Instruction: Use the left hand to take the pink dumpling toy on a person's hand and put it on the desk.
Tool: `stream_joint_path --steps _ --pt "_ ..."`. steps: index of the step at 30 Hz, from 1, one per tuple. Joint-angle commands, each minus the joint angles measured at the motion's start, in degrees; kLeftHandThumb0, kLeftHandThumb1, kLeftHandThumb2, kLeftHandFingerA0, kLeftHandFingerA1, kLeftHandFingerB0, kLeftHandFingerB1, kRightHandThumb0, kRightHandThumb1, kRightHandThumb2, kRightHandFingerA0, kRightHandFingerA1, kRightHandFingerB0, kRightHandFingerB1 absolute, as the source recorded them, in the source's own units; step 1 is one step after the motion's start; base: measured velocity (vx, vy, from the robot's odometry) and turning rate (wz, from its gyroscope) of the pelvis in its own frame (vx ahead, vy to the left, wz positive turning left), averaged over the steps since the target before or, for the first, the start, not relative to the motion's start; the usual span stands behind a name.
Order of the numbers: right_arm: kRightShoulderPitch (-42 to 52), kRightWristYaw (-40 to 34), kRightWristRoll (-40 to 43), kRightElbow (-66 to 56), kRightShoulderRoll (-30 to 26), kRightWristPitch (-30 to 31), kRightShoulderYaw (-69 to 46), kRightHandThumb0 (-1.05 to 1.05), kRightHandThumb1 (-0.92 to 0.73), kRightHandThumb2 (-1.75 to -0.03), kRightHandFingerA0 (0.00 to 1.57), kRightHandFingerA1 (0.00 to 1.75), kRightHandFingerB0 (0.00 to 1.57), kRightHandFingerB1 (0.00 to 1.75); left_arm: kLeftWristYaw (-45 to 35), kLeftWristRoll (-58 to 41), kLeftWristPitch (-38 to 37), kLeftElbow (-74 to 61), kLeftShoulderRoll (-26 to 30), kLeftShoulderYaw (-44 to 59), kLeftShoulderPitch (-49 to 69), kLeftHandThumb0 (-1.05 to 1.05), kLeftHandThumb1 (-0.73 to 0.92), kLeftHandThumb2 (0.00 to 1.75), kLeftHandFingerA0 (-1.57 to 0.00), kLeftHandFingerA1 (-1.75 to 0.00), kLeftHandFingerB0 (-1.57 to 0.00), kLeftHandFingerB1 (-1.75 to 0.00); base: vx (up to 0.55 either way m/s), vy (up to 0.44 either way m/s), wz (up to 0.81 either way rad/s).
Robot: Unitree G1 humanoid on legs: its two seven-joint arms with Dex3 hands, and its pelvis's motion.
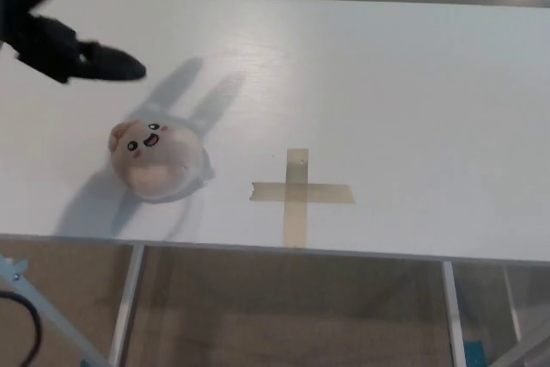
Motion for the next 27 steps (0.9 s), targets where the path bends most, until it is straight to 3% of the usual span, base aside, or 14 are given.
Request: stream_joint_path --steps 1,2,3,4,5,6,7,8,9,11,19,23,27 --pt "0.58 -0.25 -0.54 0.42 -0.53 0.36 0.91 -0.47 -0.57 -0.58 0.63 0.45 0.64 0.45 -6.92 -15.79 1.41 -14.37 2.24 10.59 8.57 -0.70 0.39 0.83 0.00 -0.09 -0.04 -0.17 0.00 0.000 0.00" --pt "0.51 -0.25 -0.70 0.44 -0.50 0.36 1.10 -0.47 -0.57 -0.58 0.63 0.45 0.64 0.45 -7.10 -17.05 1.86 -15.96 2.04 11.82 9.59 -0.70 0.39 0.83 0.00 -0.09 -0.04 -0.17 0.00 0.000 0.00" --pt "0.49 -0.22 -0.84 0.45 -0.53 0.37 1.27 -0.47 -0.59 -0.58 0.63 0.45 0.64 0.45 -7.03 -19.51 2.80 -19.17 1.15 14.03 11.64 -0.70 0.47 0.55 -0.03 -0.25 -0.09 -0.26 0.00 0.000 0.00" --pt "0.54 -0.12 -1.03 0.45 -0.65 0.34 1.51 -0.47 -0.59 -0.58 0.63 0.45 0.62 0.44 -6.63 -22.69 3.51 -22.64 -0.39 16.29 14.29 -0.24 0.24 0.83 -0.12 -0.52 -0.11 -0.50 0.00 0.000 0.00" --pt "0.58 -0.05 -1.16 0.44 -0.74 0.31 1.69 -0.47 -0.59 -0.58 0.63 0.45 0.62 0.44 -6.34 -24.96 4.04 -25.10 -1.47 17.90 16.19 -0.24 0.24 0.83 -0.12 -0.52 -0.11 -0.50 0.00 0.000 0.00" --pt "0.72 -0.09 -1.26 0.44 -0.84 0.30 1.86 -0.47 -0.59 -0.58 0.63 0.45 0.62 0.44 -5.92 -27.87 4.65 -28.56 -3.01 20.10 19.26 -0.45 0.37 0.63 -0.38 -0.44 -0.33 -0.39 0.00 0.000 0.00" --pt "0.81 -0.16 -1.24 0.44 -0.86 0.32 1.88 -0.47 -0.59 -0.58 0.63 0.45 0.62 0.44 -5.82 -28.61 4.82 -29.65 -3.43 20.79 20.35 -0.45 0.37 0.63 -0.38 -0.44 -0.33 -0.39 0.00 0.000 0.00" --pt "0.83 -0.44 -1.26 0.48 -0.81 0.30 1.91 -0.46 -0.59 -0.58 0.63 0.45 0.62 0.44 -6.03 -31.60 4.48 -32.94 -4.90 22.83 24.82 -0.28 0.46 0.54 -0.70 -0.46 -0.55 -0.40 0.00 0.000 0.00" --pt "0.83 -0.44 -1.26 0.48 -0.81 0.30 1.91 -0.46 -0.59 -0.58 0.63 0.45 0.62 0.44 -6.03 -31.60 4.48 -32.94 -4.90 22.83 24.82 -0.28 0.46 0.54 -0.70 -0.46 -0.55 -0.40 0.00 0.000 0.00" --pt "1.01 -1.15 -1.43 0.56 -0.74 0.36 2.23 -0.46 -0.60 -0.58 0.64 0.45 0.62 0.44 -7.91 -38.76 1.42 -40.06 -8.77 27.60 38.06 -0.28 0.48 0.54 -0.81 -0.51 -0.65 -0.44 0.00 0.000 0.00" --pt "1.60 -1.55 -1.26 0.64 -0.87 0.24 2.44 -0.47 -0.60 -0.58 0.64 0.45 0.62 0.44 -19.68 -52.17 -2.77 -44.88 -11.76 34.62 63.66 -0.31 0.51 0.54 -0.79 -0.51 -0.67 -0.45 0.00 0.000 0.00" --pt "2.85 -1.87 -1.58 0.77 -0.43 0.17 2.99 -0.47 -0.60 -0.58 0.64 0.45 0.62 0.44 -28.06 -45.51 -2.70 -38.74 -11.84 28.19 79.30 -0.34 0.53 0.55 -0.75 -0.50 -0.61 -0.42 0.00 0.000 0.00" --pt "3.81 -2.61 -1.64 0.89 -0.07 -0.02 3.13 -0.47 -0.60 -0.58 0.65 0.46 0.64 0.45 -28.03 -38.27 -3.47 -33.07 -11.64 23.90 84.81 -0.35 0.52 0.55 -0.74 -0.50 -0.61 -0.42 0.00 0.000 0.00"
